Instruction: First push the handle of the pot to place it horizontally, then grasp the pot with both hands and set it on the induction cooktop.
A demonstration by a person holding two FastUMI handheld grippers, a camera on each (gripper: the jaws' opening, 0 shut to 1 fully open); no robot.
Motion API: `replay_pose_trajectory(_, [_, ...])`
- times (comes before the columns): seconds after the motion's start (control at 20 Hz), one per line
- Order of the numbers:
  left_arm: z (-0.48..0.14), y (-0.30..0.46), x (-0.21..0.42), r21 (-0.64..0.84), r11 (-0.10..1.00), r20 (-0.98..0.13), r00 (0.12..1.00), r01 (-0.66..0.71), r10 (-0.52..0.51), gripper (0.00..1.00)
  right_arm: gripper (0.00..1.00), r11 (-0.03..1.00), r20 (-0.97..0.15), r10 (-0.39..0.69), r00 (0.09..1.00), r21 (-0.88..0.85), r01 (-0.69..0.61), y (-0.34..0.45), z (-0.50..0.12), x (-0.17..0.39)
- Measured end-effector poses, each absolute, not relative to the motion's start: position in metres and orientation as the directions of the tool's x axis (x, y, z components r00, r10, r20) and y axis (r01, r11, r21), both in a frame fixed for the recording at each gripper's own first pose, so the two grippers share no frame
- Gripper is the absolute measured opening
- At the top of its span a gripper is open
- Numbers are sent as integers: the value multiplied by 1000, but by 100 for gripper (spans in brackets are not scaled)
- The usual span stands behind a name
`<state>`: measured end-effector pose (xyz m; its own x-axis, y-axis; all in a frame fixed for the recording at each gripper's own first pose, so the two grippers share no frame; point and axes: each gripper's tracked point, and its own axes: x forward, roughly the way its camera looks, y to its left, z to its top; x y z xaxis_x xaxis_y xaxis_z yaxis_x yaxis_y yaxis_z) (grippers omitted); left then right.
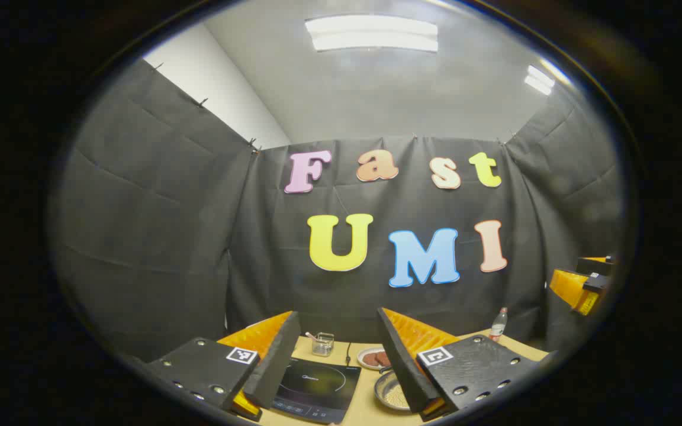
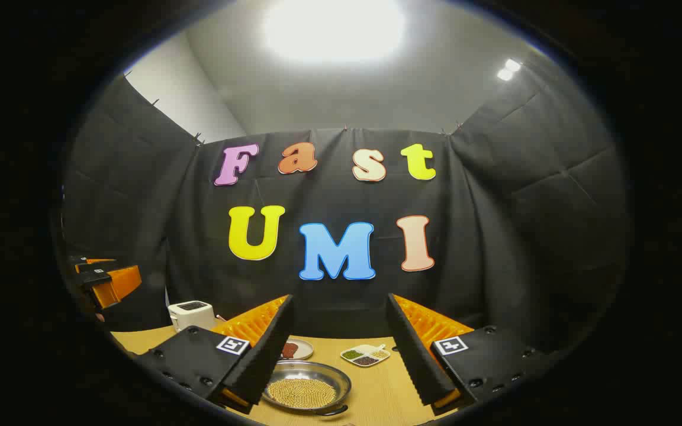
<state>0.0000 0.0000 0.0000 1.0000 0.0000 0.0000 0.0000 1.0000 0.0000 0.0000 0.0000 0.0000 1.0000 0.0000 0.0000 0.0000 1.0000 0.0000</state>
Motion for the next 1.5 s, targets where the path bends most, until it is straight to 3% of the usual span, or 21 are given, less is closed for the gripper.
replay_pose_trajectory(0.2, [-7,6,7,-18,1000,-18,1000,-10,10,82,97,999,10,-1,1000,-35,1,-1,1,5])
replay_pose_trajectory(0.25, [-7,6,10,-17,1000,-21,1000,-13,12,79,97,999,11,0,1000,-42,1,-2,2,6])
replay_pose_trajectory(0.85, [-6,5,15,23,1000,-9,1000,0,0,79,97,998,8,5,1000,-62,-5,2,-1,14])
replay_pose_trajectory(1.0, [-3,7,15,24,1000,-3,1000,2,-2,86,97,998,2,11,1000,-56,-11,4,-2,15])
replay_pose_trajectory(1.15, [-2,8,15,25,1000,2,1000,5,-5,82,96,998,-30,29,999,-58,-31,10,-11,17])
replay_pose_trajectory(1.2, [-1,9,14,27,1000,3,1000,6,-6,82,80,998,-39,27,999,-59,-29,9,-12,16])
replay_pose_trajectory(1.35, [1,13,11,34,999,12,1000,8,-8,79,58,998,-49,37,998,-53,-39,17,-15,13])
replay_pose_trajectory(1.4, [1,14,11,34,999,14,1000,10,-10,79,43,997,-54,50,997,-52,-53,23,-16,12])
replay_pose_trajectory(1.45, [2,16,10,33,999,15,1000,12,-12,82,42,997,-61,54,997,-54,-57,24,-16,10])
replay_pose_trajectory(1.5, [2,17,11,32,999,16,1000,14,-15,82,32,997,-64,61,996,-51,-65,25,-17,13])
